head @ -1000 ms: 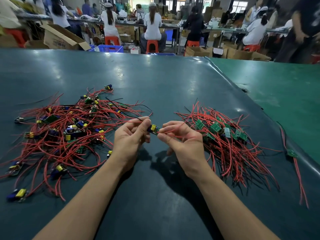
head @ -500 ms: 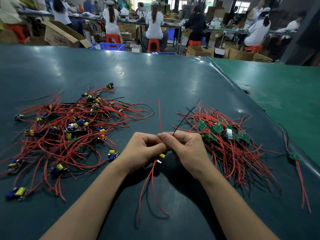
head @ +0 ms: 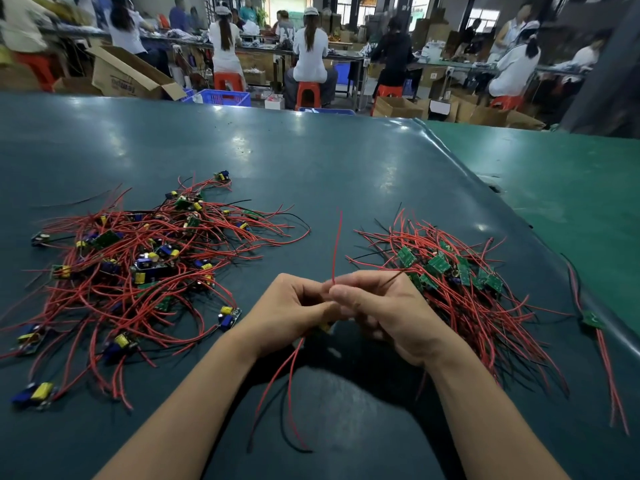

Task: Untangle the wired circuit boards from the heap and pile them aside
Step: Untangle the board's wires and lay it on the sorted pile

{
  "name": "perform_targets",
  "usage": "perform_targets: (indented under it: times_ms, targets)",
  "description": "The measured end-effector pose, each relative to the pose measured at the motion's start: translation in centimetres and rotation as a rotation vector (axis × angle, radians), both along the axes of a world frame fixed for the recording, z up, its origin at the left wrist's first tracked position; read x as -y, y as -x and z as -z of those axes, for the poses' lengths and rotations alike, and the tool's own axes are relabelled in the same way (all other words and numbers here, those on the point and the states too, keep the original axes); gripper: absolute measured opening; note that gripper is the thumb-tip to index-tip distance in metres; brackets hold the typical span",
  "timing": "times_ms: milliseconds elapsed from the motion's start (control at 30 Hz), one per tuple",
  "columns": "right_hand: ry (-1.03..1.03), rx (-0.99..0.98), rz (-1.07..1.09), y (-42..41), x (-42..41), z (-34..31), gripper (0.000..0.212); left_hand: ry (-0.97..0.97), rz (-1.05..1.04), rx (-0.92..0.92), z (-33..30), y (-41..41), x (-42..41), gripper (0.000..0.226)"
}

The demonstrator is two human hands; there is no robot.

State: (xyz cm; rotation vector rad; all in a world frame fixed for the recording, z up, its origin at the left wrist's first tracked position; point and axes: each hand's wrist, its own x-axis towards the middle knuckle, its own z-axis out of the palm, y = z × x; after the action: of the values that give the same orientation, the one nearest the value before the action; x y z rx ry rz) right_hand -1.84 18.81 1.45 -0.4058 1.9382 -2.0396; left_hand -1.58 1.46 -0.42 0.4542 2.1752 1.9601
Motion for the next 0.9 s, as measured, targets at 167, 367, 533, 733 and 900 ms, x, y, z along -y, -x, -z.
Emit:
perform_targets:
  times_ms: [167, 367, 533, 733, 900]
  targets:
    - [0.005, -0.017, -0.009, -0.3, 0.5, -0.2, 0.015, 0.008, 0.055, 0.005, 0.0, -0.2, 0.2, 0.038]
    - [0.381, 0.166, 0.172, 0.4, 0.9, 0.0, 0.018, -0.129, 0.032, 0.056, -0.3, 0.2, 0.5, 0.019]
    - [0.367, 0.146, 0.198, 1.0, 1.2, 0.6, 0.026, -0.220, -0.103, 0.051, 0.0, 0.8, 0.5, 0.016]
    - [0.200, 0.079, 0.276, 1.1, 1.4, 1.1, 0.010, -0.109, -0.077, -0.023, -0.1, 0.4, -0.1, 0.025]
    - [0.230, -0.015, 0.347, 1.1, 1.5, 1.0, 0.014, -0.074, -0.110, -0.011, -0.1, 0.7, -0.1, 0.021]
